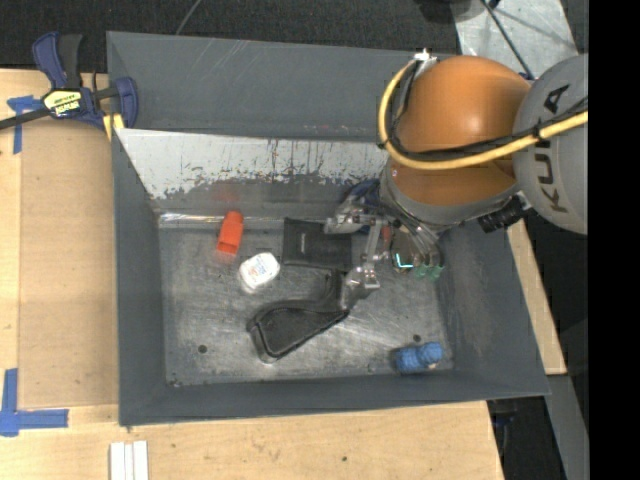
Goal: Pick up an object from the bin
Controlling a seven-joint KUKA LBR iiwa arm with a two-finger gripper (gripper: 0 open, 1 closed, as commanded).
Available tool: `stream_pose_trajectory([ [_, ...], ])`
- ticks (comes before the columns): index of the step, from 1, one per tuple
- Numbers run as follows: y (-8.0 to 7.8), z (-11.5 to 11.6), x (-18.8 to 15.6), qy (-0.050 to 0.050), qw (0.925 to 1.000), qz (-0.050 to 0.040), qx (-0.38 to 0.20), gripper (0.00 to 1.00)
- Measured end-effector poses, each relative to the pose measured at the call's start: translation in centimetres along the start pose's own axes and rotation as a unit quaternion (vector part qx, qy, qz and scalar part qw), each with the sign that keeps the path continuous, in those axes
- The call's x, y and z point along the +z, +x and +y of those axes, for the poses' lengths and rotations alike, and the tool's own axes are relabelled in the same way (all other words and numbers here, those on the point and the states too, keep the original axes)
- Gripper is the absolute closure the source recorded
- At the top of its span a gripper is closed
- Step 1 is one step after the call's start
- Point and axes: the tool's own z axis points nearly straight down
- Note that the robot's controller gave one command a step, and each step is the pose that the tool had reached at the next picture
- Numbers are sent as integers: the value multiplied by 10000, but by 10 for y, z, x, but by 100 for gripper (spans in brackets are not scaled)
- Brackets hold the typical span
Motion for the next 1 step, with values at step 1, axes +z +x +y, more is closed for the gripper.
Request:
stream_pose_trajectory([
  [1,-55,-19,119,-18,9995,-128,293,0],
])
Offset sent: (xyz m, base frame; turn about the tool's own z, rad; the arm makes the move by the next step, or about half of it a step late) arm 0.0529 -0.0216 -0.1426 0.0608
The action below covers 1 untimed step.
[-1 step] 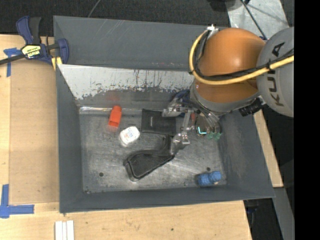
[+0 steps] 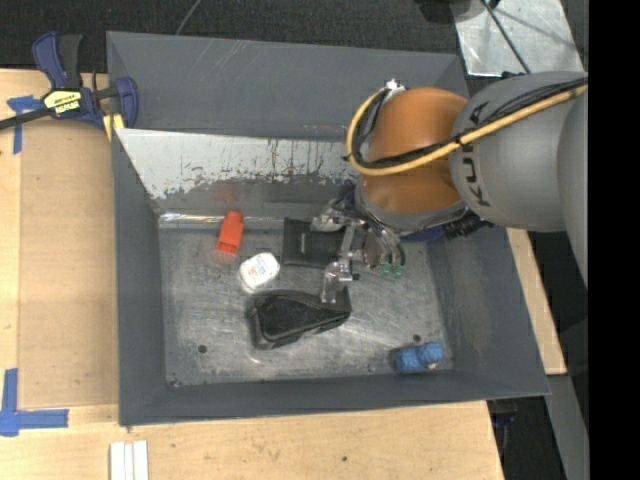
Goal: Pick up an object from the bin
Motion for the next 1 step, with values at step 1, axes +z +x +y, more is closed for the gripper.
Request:
stream_pose_trajectory([
  [1,5,-2,9,17,10000,90,7,100],
])
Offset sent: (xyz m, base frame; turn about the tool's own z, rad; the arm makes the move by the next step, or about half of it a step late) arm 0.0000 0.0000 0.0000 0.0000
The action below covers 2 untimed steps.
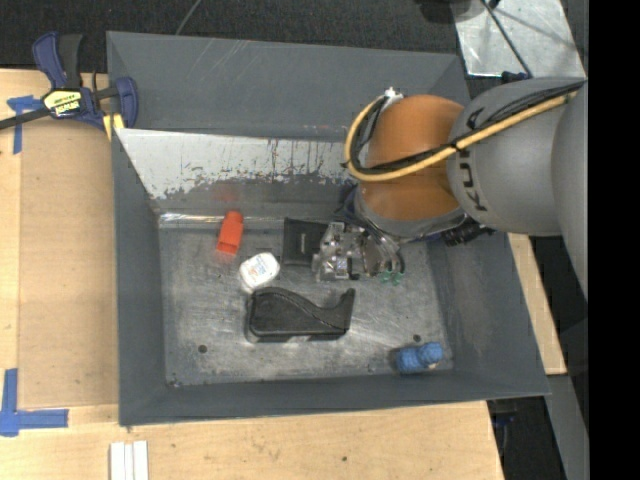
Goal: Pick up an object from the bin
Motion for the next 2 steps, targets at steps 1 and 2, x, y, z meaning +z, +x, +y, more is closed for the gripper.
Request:
stream_pose_trajectory([
  [1,0,0,0,1,10000,-2,3,0],
  [2,-55,-6,34,-4,9993,36,-383,0],
])
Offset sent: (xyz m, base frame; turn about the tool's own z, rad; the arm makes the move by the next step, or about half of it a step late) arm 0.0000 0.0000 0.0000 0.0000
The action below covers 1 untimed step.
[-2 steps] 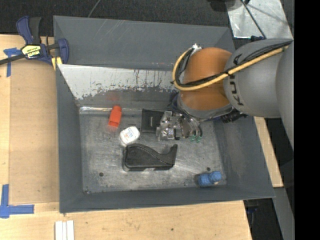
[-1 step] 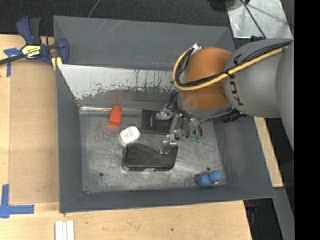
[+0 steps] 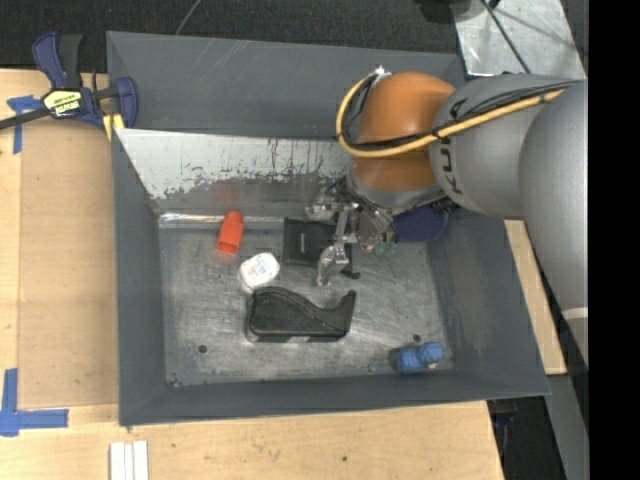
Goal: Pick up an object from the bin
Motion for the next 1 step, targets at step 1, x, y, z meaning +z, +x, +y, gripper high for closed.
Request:
stream_pose_trajectory([
  [1,-6,0,-4,-5,9998,-182,18,100],
])
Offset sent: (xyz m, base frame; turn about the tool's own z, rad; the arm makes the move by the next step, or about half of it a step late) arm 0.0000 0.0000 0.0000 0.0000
